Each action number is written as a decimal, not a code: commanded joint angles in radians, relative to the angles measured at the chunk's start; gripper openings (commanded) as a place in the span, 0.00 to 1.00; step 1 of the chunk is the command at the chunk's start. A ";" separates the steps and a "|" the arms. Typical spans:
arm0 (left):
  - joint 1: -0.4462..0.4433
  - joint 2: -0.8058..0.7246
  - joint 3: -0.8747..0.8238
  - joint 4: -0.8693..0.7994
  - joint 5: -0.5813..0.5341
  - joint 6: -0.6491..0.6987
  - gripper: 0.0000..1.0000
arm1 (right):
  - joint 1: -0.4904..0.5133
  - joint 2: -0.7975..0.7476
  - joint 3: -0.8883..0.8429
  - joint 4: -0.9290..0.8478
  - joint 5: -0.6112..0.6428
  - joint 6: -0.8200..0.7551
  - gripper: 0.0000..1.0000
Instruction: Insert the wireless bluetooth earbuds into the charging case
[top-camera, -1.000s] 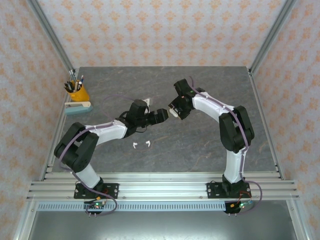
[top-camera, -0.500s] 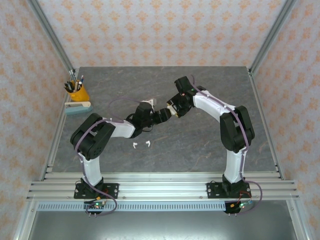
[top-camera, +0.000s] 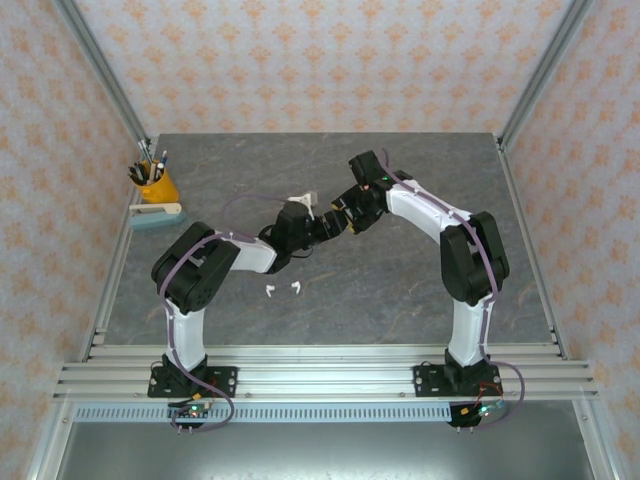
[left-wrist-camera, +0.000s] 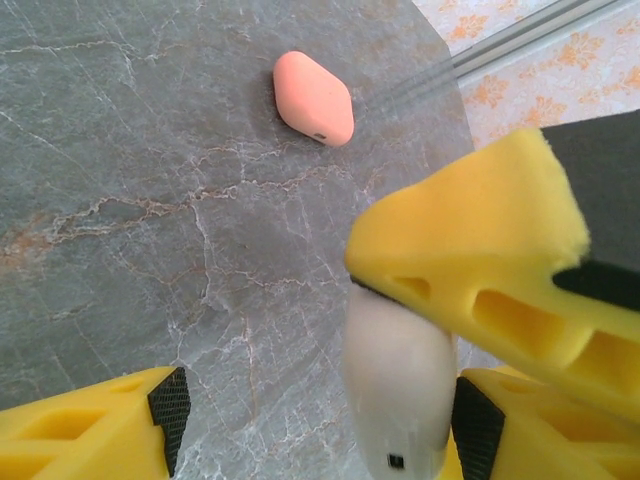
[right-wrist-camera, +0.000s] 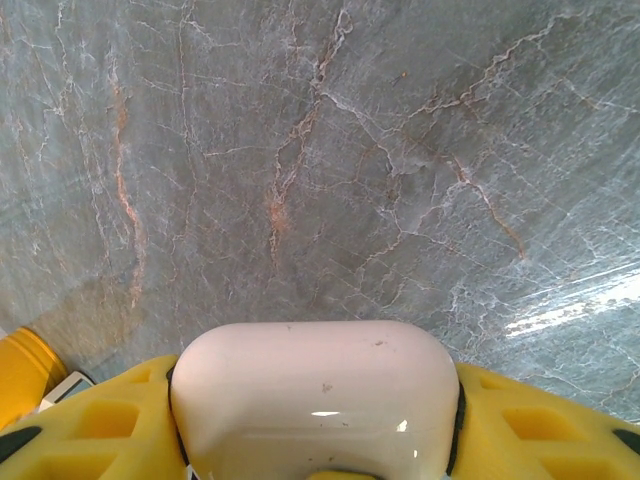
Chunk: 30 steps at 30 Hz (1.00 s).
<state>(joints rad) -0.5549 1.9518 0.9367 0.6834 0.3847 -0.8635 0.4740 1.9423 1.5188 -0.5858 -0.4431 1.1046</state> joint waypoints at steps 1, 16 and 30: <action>-0.004 0.014 0.035 0.044 -0.031 -0.002 0.69 | -0.006 0.003 0.022 -0.006 -0.011 0.017 0.46; -0.004 0.040 0.084 0.062 -0.050 -0.026 0.44 | -0.006 -0.008 -0.005 0.001 -0.025 0.020 0.45; -0.004 0.042 0.089 0.089 -0.057 -0.062 0.09 | -0.011 -0.020 0.006 0.010 -0.036 0.025 0.48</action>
<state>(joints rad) -0.5632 1.9835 0.9928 0.7322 0.3748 -0.9340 0.4591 1.9423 1.5177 -0.5461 -0.4503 1.1259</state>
